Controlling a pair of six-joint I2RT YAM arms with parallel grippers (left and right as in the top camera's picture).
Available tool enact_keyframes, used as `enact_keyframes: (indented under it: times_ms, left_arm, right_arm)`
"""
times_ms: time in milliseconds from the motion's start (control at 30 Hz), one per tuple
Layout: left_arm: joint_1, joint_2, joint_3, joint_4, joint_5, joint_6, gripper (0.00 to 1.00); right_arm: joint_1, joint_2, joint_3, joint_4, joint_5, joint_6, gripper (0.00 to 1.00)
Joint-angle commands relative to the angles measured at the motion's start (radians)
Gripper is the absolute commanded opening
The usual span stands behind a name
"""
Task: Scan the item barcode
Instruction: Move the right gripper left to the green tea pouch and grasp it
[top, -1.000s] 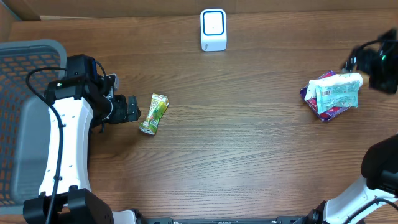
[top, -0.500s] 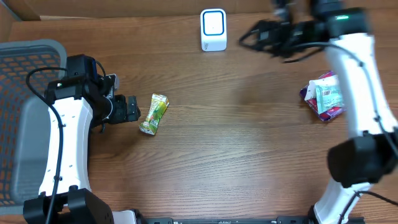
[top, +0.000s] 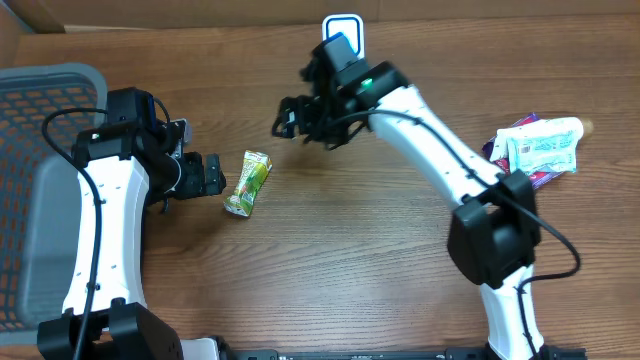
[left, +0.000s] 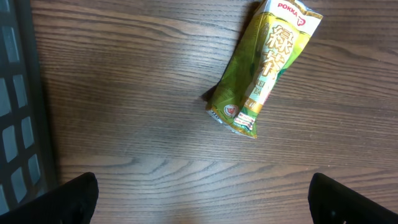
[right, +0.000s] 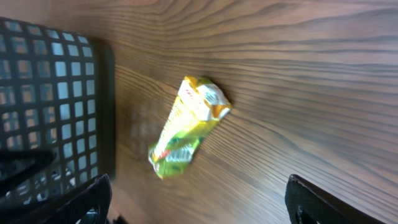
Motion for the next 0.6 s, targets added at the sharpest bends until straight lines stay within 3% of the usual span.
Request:
enact_keyframes:
  times_ms: [0,233,400,567]
  left_arm:
    - [0.002,0.006,0.006,0.000,0.006,0.016,1.00]
    - [0.005,0.006,0.006,0.001,0.006,0.016,0.99]
    - [0.004,0.006,0.006,0.000,0.006,0.016,1.00]
    - [0.004,0.006,0.006,0.001,0.006,0.016,1.00]
  right_arm:
    - [0.055,0.064,-0.004,0.047,0.045,0.100,0.89]
    - [0.145,0.147,-0.004,0.160,0.055,0.174,0.89]
    - [0.206,0.191,-0.004,0.196,0.170,0.183,0.88]
    - [0.239,0.223,-0.004,0.186,0.187,0.183,0.79]
